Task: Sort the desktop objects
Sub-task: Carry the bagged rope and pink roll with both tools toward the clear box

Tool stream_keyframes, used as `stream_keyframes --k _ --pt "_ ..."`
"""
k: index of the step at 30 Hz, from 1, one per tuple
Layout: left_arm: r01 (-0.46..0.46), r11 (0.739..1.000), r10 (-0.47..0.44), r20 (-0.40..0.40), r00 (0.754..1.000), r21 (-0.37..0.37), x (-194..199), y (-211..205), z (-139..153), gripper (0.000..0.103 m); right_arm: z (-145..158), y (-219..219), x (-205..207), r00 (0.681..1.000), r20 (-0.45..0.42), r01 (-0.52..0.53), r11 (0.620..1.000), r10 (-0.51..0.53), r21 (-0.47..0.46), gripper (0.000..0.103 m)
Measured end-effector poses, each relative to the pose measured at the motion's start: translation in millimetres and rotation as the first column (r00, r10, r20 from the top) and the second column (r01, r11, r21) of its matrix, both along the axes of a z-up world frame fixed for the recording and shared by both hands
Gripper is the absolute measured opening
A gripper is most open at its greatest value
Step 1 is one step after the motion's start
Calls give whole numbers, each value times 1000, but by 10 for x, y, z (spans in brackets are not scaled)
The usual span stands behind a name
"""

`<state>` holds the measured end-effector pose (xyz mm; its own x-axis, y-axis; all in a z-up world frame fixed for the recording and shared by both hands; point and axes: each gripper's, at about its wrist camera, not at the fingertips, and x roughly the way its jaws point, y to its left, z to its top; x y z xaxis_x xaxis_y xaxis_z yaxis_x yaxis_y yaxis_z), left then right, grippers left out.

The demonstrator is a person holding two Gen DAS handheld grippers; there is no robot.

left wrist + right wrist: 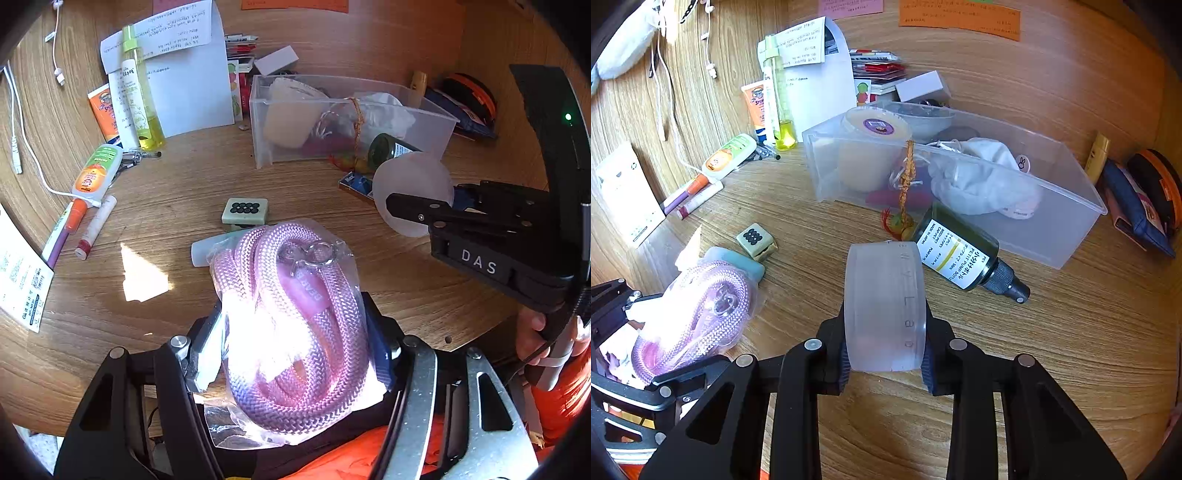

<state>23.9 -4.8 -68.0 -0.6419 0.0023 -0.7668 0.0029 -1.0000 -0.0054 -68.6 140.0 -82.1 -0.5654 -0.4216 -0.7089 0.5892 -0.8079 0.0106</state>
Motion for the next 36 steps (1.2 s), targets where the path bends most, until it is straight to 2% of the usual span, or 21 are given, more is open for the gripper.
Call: stream_keyframes --k 5,12,22,32,36 --pt "-7 1000 7 -48 999 -7 12 -5 162 65 102 16 79 999 -46 -12 1000 12 -13 27" --pt "-18 999 22 -107 994 29 -118 -98 385 65 249 92 121 997 -75 -13 999 10 -34 27" --pt "-5 1000 7 -199 980 11 -360 -48 686 65 549 284 92 989 -147 30 999 -37 -45 27" --pt "52 998 -44 -222 974 28 -767 4 890 65 794 463 -117 977 -192 92 995 -97 -38 27" --pt "72 995 -56 -224 973 64 -937 -20 966 65 867 506 -246 973 -196 113 993 -119 -42 27"
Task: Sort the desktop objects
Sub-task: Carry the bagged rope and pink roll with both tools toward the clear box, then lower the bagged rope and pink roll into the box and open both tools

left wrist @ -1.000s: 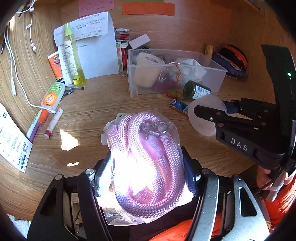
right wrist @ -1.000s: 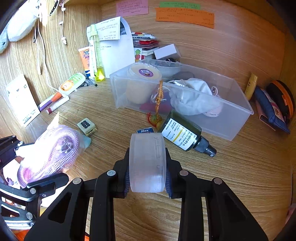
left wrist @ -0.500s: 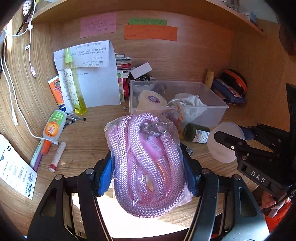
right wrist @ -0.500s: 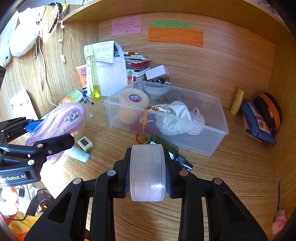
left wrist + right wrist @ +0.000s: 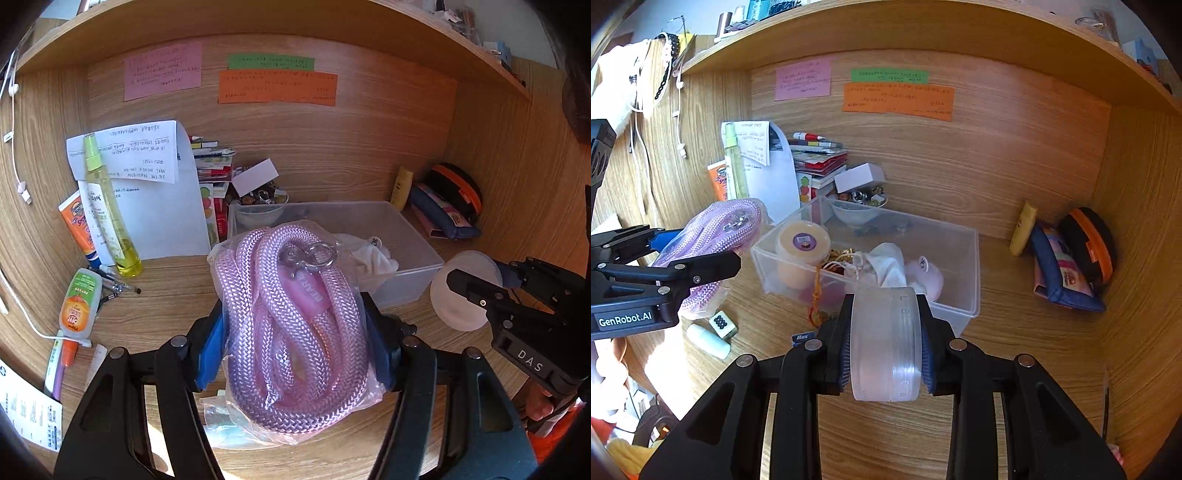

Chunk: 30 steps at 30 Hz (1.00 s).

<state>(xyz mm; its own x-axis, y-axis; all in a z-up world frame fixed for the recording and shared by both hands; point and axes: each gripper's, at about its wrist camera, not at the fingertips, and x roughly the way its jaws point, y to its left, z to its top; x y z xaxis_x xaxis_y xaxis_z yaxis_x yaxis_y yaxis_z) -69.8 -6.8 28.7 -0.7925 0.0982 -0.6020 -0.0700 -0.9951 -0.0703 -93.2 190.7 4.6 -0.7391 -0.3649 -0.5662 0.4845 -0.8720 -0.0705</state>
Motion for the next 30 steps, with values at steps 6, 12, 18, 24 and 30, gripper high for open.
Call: stream_keyframes --k 6,12,18,24,30 --pt "-13 1000 13 -21 1000 -13 -263 -15 86 65 79 57 -226 1000 10 21 1000 -21 -23 27" --pt "-19 1000 19 -13 1000 -18 -556 -72 105 65 81 42 -470 999 28 37 999 -37 -32 27" --pt "-2 1000 2 4 1000 -8 -827 -101 121 65 37 29 -736 997 63 48 998 -46 -40 27" --pt "31 999 -31 25 999 9 -1064 -35 87 65 -40 16 -958 994 100 58 998 -54 -40 27" --pt "71 997 -72 72 995 22 -1288 107 -37 65 -146 1 -1104 990 128 59 998 -55 -31 27"
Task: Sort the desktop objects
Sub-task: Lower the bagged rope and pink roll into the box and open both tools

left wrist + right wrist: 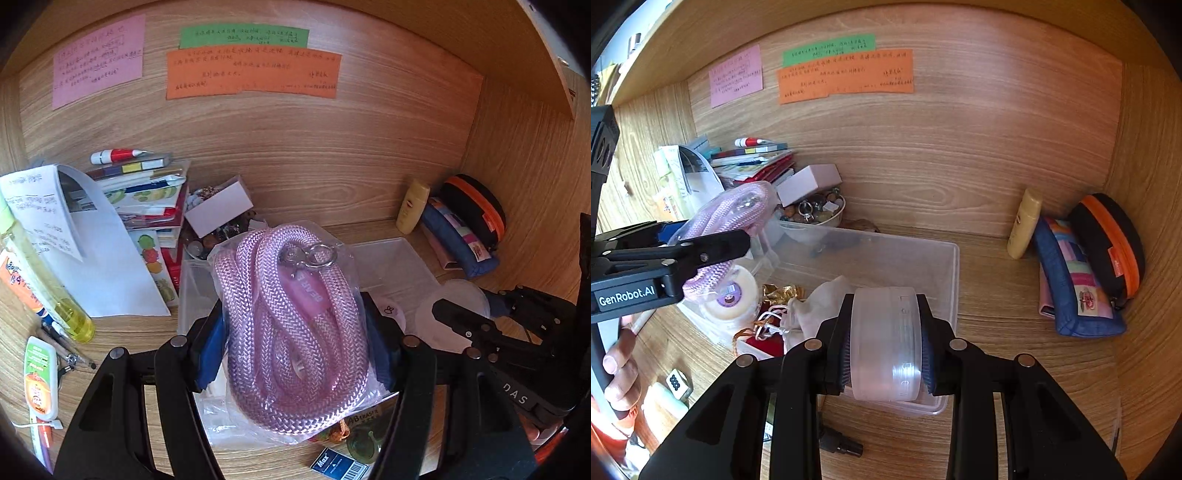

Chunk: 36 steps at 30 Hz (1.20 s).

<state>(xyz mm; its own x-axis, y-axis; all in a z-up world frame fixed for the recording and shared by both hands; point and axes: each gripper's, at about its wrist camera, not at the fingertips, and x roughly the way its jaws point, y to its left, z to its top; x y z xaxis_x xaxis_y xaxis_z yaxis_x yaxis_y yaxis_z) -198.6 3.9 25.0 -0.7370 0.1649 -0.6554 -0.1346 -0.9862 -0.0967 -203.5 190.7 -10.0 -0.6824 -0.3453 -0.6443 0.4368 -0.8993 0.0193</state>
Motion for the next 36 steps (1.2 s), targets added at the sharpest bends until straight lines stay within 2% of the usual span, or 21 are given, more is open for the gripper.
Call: stream_keyframes --k 7,13,22,30,32,34,36 --pt "49 999 -48 62 997 -8 -207 188 -201 65 -162 15 -132 999 46 -7 1000 7 -7 27" --pt "62 998 -60 125 990 -14 -332 253 -392 65 -281 -7 -145 999 52 -16 1000 14 24 27" --pt "83 994 -74 129 989 -71 -314 357 -492 65 -417 -44 -208 996 84 -31 998 27 57 27" --pt "87 995 -79 144 986 -56 -348 296 -534 69 -411 -38 -203 996 78 -35 997 30 71 28" --pt "102 994 -95 159 983 -37 -345 283 -520 72 -393 -51 -200 996 80 -40 996 34 74 31" --pt "103 994 -98 149 984 -25 -319 268 -487 74 -364 -47 -181 996 73 -50 997 45 64 47" --pt "100 994 -95 135 986 -33 -293 272 -448 76 -329 -50 -148 998 49 -41 997 38 72 56"
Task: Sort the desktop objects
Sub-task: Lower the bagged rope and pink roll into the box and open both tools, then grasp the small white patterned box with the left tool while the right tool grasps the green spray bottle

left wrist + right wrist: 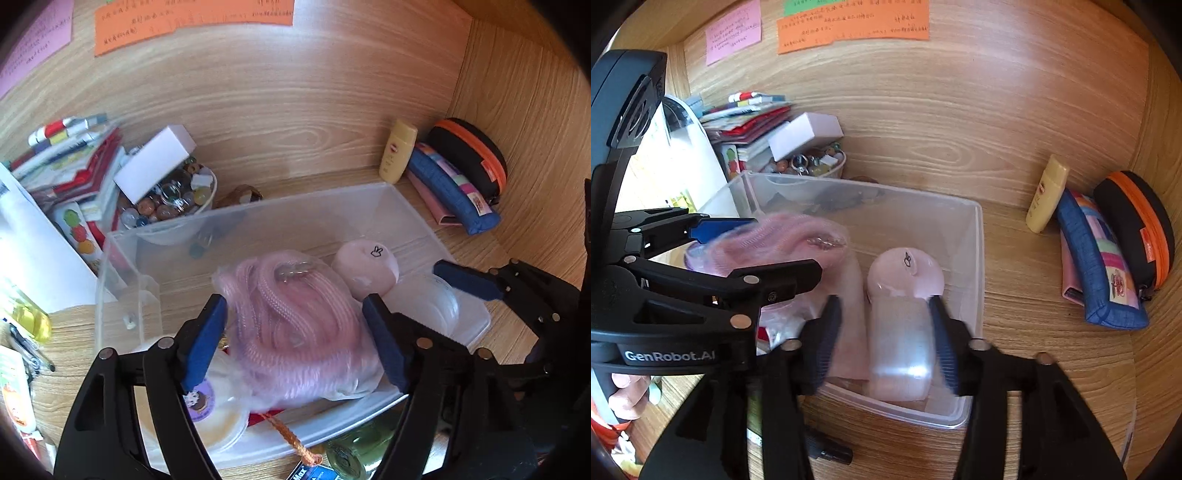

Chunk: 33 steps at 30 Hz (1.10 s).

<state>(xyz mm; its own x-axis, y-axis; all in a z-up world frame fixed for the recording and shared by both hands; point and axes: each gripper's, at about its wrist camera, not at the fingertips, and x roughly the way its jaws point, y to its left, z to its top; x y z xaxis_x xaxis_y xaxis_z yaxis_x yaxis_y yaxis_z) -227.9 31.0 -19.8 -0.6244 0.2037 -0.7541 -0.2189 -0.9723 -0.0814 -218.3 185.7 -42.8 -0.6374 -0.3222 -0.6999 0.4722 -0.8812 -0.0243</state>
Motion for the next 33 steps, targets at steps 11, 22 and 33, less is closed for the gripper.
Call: stream_keyframes --k 11,22,33 --pt "-40 999 38 -91 995 -23 207 -57 275 89 224 98 199 997 -71 12 1000 -13 -24 75" --pt "-98 994 90 -170 981 -44 564 -309 501 97 304 116 456 996 -93 -1 1000 -2 -28 76" --pt "-173 980 157 -159 975 -99 997 -729 424 97 295 86 753 995 -101 -26 999 24 -20 76"
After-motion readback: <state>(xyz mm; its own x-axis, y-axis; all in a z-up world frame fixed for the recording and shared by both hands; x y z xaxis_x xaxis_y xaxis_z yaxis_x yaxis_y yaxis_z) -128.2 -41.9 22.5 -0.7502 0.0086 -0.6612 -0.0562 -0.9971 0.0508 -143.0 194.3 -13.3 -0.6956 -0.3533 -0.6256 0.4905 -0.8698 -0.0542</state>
